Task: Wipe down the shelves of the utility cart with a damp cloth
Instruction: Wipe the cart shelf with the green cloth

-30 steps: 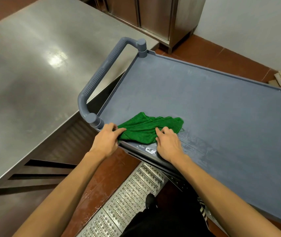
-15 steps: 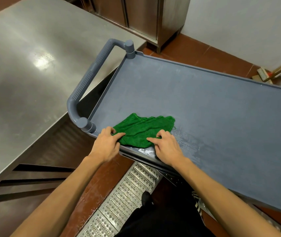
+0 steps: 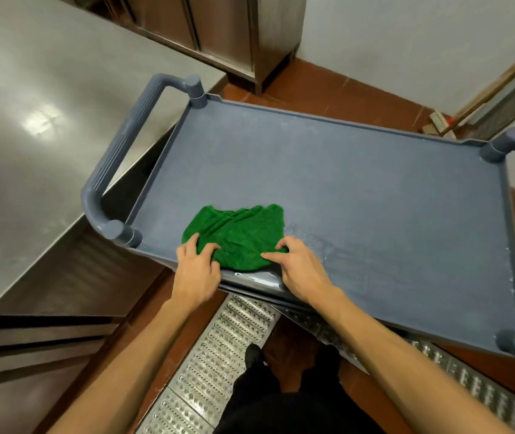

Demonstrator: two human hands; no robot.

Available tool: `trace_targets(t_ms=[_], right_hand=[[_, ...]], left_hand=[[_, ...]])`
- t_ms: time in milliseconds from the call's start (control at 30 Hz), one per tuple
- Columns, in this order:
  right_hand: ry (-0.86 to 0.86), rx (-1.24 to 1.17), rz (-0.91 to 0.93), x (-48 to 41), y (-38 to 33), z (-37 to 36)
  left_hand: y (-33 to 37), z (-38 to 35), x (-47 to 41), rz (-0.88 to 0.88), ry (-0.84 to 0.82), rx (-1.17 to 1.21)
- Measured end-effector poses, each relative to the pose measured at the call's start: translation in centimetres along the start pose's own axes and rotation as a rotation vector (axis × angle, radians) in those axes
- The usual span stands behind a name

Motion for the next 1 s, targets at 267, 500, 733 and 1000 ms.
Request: trace_targets(t_ms=[267, 500, 733, 1000], right_hand=[[0.038, -0.025, -0.007, 2.4, 4.8, 2.3], [0.042, -0.064, -0.051, 5.4, 10.5, 3.8], [0.103, -0.125, -0.128, 9.2, 15.4, 5.2], [0.231, -0.159, -0.209, 14.3, 20.2, 7.0]], left_hand=[[5.6, -2.2, 0.0, 0.016, -0.048, -0.068], [11.2, -5.2, 1.0, -0.009, -0.091, -0.087], [16.6, -7.8, 1.5, -0.055, -0.114, -0.064], [23.4, -10.8, 2.2, -0.159, -0.15, -0.036]])
Point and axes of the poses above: each hand's wrist, its own x-axis away from the middle knuckle, its own z-axis out of the back of the hand, y = z × x, the point moved 7 cm from there along -x, towards the middle knuckle, and after that the axes turned 2 degrees about -z, right-handed, at the moved point
